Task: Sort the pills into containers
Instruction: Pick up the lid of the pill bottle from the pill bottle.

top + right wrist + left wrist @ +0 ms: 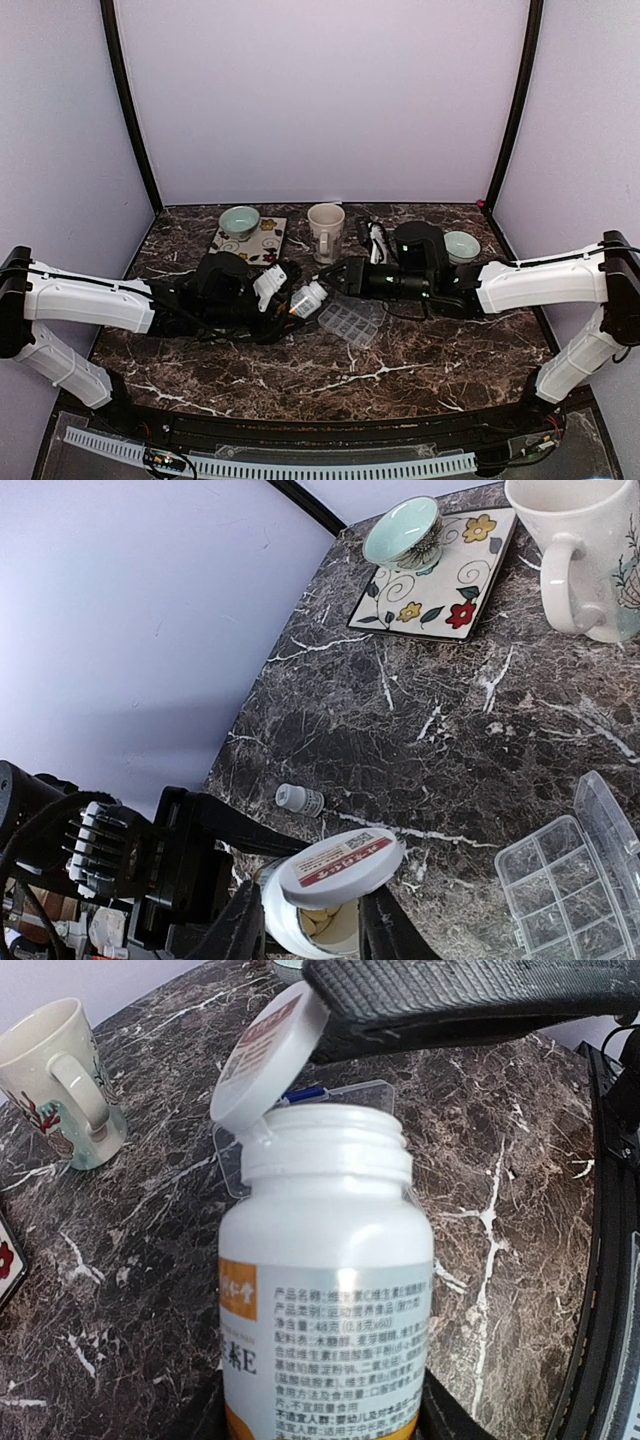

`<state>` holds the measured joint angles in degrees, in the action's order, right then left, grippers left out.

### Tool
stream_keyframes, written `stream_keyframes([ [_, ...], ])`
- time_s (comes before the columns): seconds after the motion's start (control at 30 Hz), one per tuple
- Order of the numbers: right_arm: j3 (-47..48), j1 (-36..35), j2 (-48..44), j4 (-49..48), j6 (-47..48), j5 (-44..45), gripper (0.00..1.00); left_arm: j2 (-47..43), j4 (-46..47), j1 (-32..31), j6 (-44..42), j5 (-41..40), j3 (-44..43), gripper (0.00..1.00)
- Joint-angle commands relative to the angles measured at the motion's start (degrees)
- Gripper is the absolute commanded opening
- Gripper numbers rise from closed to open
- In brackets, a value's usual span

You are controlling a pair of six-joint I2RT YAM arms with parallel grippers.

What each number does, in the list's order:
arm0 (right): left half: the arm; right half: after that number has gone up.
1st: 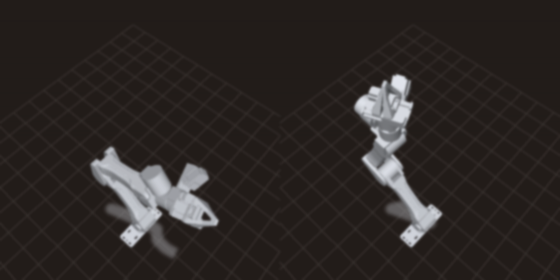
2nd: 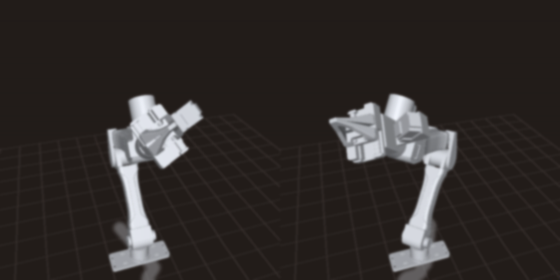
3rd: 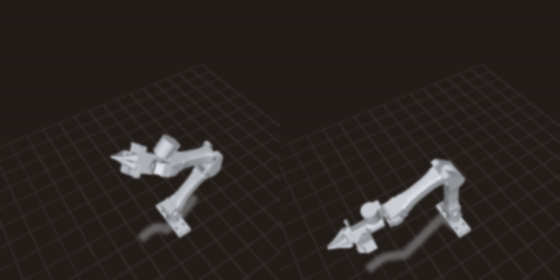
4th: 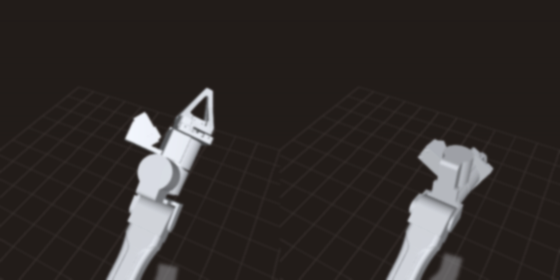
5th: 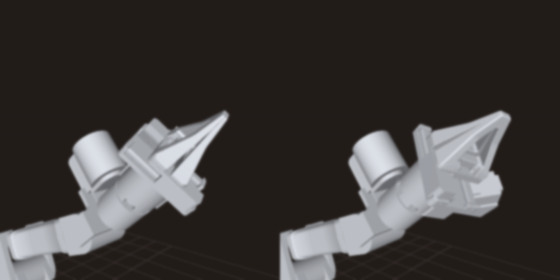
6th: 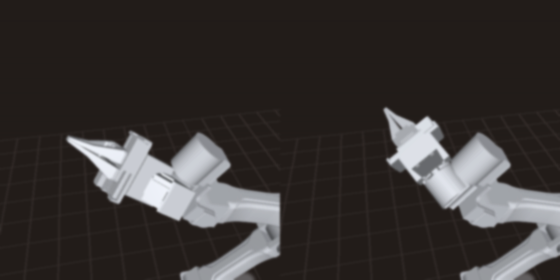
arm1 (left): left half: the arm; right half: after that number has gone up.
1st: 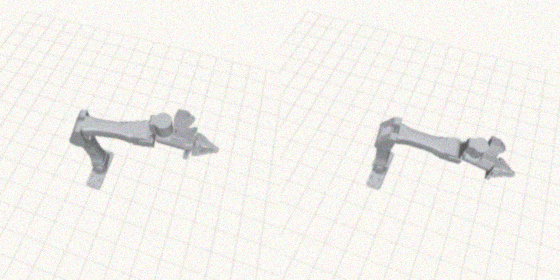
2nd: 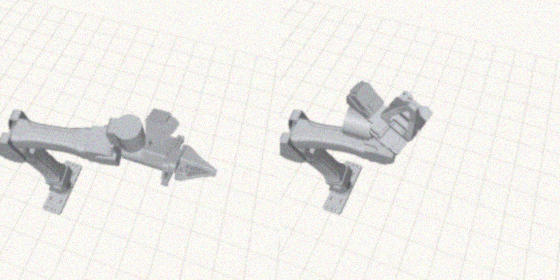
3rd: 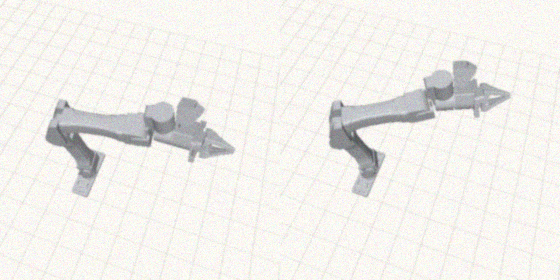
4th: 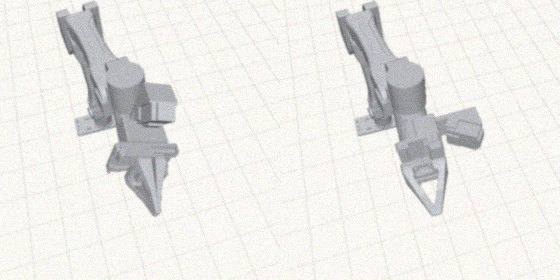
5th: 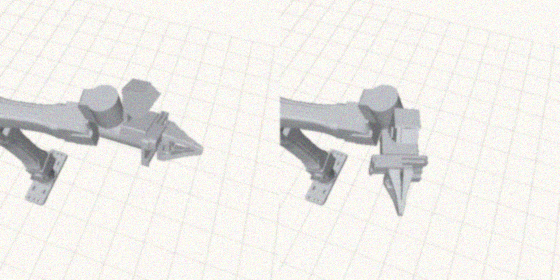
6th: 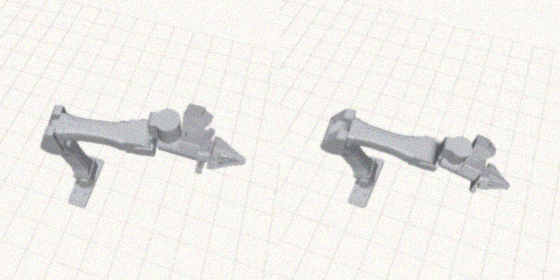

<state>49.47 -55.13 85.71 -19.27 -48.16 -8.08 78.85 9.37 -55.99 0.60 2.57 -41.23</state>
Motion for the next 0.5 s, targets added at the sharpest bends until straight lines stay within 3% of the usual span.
stream_keyframes([
  [0.0, 0.1, 0.6, 1.1, -1.3, -0.6, -0.6, 0.34, -1.2, 2.5, -1.1, -1.8, -2.6, -0.6, 0.00],
  [0.47, -0.5, 1.5, 1.4, -2.6, -1.5, -1.5, 0.34, 0.3, 2.7, -3.1, -3.8, -7.3, -0.2, 0.00],
])
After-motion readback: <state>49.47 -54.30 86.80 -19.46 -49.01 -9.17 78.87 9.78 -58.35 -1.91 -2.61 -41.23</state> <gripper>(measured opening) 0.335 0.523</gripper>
